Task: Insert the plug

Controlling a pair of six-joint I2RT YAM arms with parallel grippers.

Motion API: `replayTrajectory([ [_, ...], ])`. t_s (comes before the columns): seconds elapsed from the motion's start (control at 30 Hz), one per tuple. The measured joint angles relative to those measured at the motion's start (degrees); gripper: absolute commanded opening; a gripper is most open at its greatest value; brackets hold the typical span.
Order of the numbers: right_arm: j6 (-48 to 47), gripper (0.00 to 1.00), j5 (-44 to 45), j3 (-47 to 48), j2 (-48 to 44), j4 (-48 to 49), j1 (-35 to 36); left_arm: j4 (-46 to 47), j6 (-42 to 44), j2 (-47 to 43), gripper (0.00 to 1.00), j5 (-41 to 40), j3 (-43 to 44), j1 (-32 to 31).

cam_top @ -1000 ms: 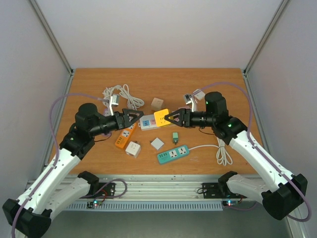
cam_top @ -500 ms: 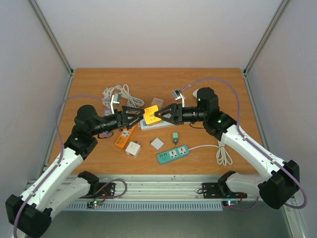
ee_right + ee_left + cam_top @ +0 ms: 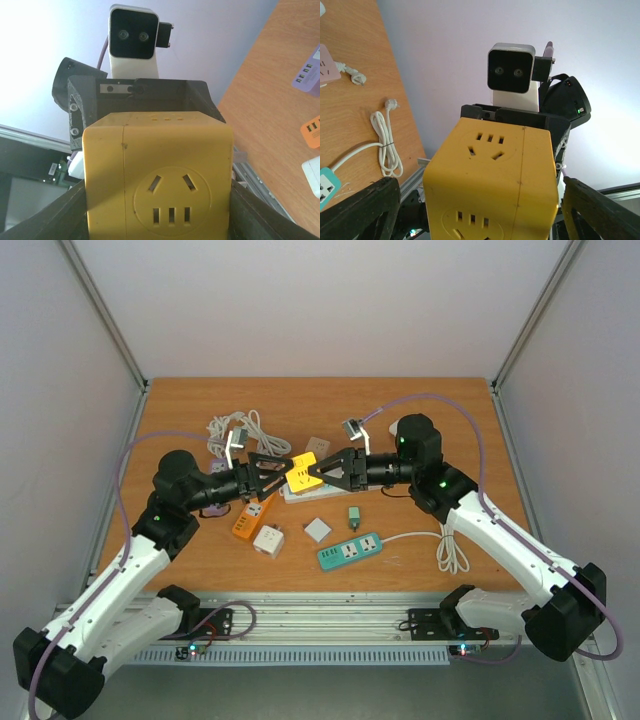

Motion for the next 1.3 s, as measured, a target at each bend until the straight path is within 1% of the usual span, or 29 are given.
replayTrajectory([
  [0.13, 0.04, 0.54, -0.39, 0.00, -0.04, -0.35, 0.35, -0.20, 0.87, 0.46, 0.78, 0.11, 0.04, 0.00],
  [0.2, 0.07, 0.54, -0.37, 0.00, -0.02, -0.72, 0.39, -0.31, 1.16, 0.81, 0.72, 0.33, 0.17, 0.00],
  [0.37, 0.02, 0.58, -0.22, 0.00, 0.00, -1.90, 0.48, -0.39, 2.19, 0.85, 0.61, 0.96, 0.33, 0.00],
  [0.43, -0.07, 0.63, -0.13, 0.00, 0.00, -2.21, 0.48, -0.52, 2.36, 0.85, 0.59, 1.14, 0.33, 0.00],
  [0.5, -0.35, 0.70, -0.04, 0.02, 0.00, -2.51, 0.48, -0.61, 2.51, 0.85, 0.58, 1.18, 0.33, 0.00],
  [0.57, -0.83, 0.80, 0.46, 0.11, 0.00, -3.02, 0.50, -0.81, 2.64, 0.85, 0.58, 1.16, 0.33, 0.00],
  [0.63, -1.79, 0.87, 1.92, 0.31, -0.02, -4.17, 0.63, -1.81, 3.06, 0.85, 0.58, 0.98, 0.33, 0.00],
  [0.67, -2.56, 0.89, 3.06, 0.33, -0.09, -4.96, 0.63, -2.36, 3.45, 0.85, 0.58, 0.74, 0.33, 0.00],
  [0.8, -6.75, 0.90, 9.16, 0.42, -1.62, -10.23, 0.63, -7.80, 6.78, 0.55, 0.58, -2.82, 0.44, 0.00],
  [0.9, -10.84, 0.90, 14.78, 0.96, -3.48, -15.17, 0.87, -15.19, 11.45, 0.04, 0.58, -8.50, 1.01, -0.07],
  [0.97, -14.03, 0.90, 19.37, 2.19, -4.07, -18.58, 2.25, -19.52, 14.47, -0.13, 0.58, -12.28, 1.66, -0.07],
  [1.1, -19.85, 0.90, 29.66, 6.86, -2.78, -25.40, 9.03, -25.16, 18.97, -0.20, 0.58, -17.94, 2.38, 0.00],
  [1.2, -23.98, 0.90, 38.36, 11.69, 1.05, -29.86, 15.06, -27.41, 20.63, -0.20, 0.58, -20.00, 2.38, 0.00],
  [1.3, -26.38, 0.90, 44.94, 15.43, 5.86, -33.20, 19.04, -28.52, 21.53, -0.20, 0.58, -21.11, 2.38, 0.00],
])
